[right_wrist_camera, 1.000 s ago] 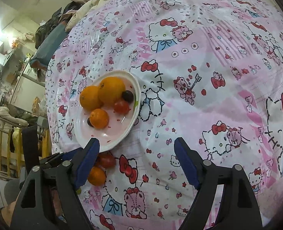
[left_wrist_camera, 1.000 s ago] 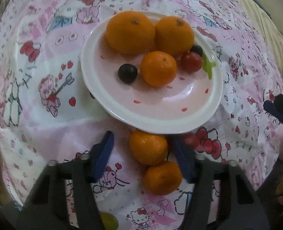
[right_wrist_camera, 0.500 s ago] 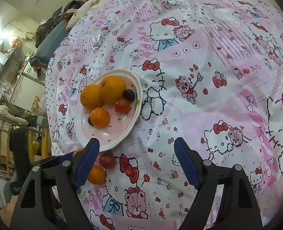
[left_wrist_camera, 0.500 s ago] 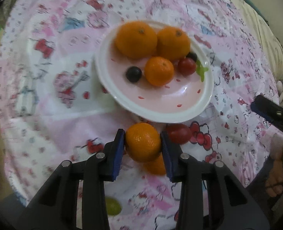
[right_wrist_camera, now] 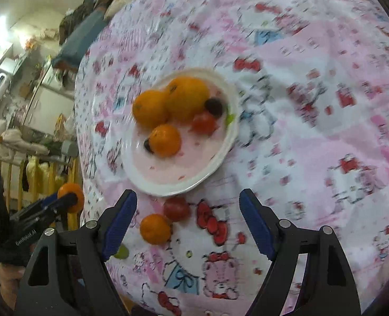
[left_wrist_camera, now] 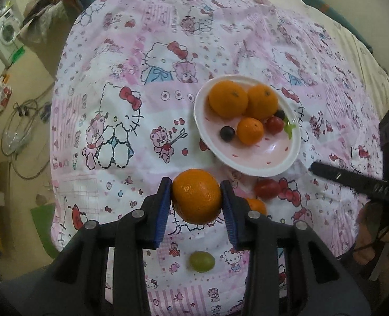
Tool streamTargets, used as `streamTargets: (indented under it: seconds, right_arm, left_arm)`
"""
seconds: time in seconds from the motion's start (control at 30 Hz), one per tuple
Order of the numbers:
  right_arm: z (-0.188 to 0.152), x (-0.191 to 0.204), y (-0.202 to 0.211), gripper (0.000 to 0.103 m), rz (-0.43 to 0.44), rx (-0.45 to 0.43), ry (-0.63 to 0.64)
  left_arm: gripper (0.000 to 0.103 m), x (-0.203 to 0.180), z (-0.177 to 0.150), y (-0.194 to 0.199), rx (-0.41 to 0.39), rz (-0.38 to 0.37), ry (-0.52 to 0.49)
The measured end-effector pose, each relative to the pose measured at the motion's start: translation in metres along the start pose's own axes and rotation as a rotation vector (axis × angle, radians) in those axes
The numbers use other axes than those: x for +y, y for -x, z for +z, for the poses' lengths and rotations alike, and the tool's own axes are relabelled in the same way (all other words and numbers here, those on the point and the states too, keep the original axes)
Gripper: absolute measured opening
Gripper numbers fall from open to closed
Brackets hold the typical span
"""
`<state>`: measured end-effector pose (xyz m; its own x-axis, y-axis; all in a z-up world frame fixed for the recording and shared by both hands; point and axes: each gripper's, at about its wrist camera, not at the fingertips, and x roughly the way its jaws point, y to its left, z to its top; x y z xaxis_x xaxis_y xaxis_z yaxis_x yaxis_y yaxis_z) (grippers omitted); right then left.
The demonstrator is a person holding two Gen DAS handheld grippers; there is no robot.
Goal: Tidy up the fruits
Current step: 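Grasp a red cherry tomato with the right tool while the left tool holds the tangerine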
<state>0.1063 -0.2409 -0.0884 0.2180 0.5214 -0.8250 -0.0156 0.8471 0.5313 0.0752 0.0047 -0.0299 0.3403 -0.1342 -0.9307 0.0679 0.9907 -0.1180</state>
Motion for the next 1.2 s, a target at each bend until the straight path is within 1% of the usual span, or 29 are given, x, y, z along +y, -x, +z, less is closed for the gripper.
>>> streamTargets:
  seconds: [0.03, 0.1, 0.13, 0.2, 0.3, 0.47, 0.57, 0.63, 0.67, 0.83, 0.97, 1.07, 1.2]
  right_arm:
    - [-0.001, 0.003, -0.008, 0.081, -0.006, 0.024, 0.007]
    - [-0.003, 0.007, -0.02, 0.075, -0.02, 0.053, 0.023]
    - [-0.004, 0.008, -0.026, 0.073, -0.021, 0.069, 0.032]
    - [-0.007, 0.011, -0.037, 0.063, -0.011, 0.106, 0.045]
    - [-0.012, 0.012, -0.05, 0.055, 0.009, 0.15, 0.037]
    - [-0.014, 0.013, -0.062, 0.049, -0.013, 0.174, 0.044]
    - [-0.013, 0.012, -0.067, 0.047, -0.014, 0.174, 0.045]
    - [-0.012, 0.014, -0.069, 0.042, -0.018, 0.174, 0.055]
    - [-0.011, 0.014, -0.069, 0.036, -0.025, 0.175, 0.061]
    - [-0.012, 0.013, -0.062, 0.036, -0.02, 0.162, 0.067]
    - [-0.014, 0.009, -0.049, 0.036, -0.003, 0.143, 0.06]
    - [-0.016, 0.001, -0.031, 0.036, 0.002, 0.118, 0.045]
    - [-0.013, -0.015, 0.003, 0.036, 0.016, 0.047, 0.006]
  left_arm:
    - [0.033, 0.002, 0.0, -0.001, -0.004, 0.001, 0.005]
    - [0.033, 0.006, 0.0, -0.004, -0.004, -0.006, 0.017]
    - [0.033, 0.008, -0.001, -0.006, 0.0, -0.016, 0.029]
    - [0.033, 0.012, 0.0, -0.009, 0.005, -0.03, 0.055]
    - [0.033, 0.014, 0.001, -0.011, 0.011, -0.039, 0.076]
    - [0.033, 0.011, 0.002, -0.01, 0.007, -0.058, 0.069]
    - [0.033, 0.009, 0.002, -0.009, 0.011, -0.07, 0.069]
    - [0.033, 0.008, 0.002, -0.009, 0.009, -0.072, 0.063]
    - [0.033, 0.007, 0.002, -0.008, 0.007, -0.07, 0.059]
    - [0.033, 0.008, 0.001, -0.01, 0.008, -0.063, 0.059]
    - [0.033, 0.011, 0.002, -0.012, 0.005, -0.049, 0.067]
    - [0.033, 0.012, 0.002, -0.012, 0.001, -0.042, 0.069]
    - [0.033, 0.012, 0.005, -0.014, -0.002, -0.038, 0.072]
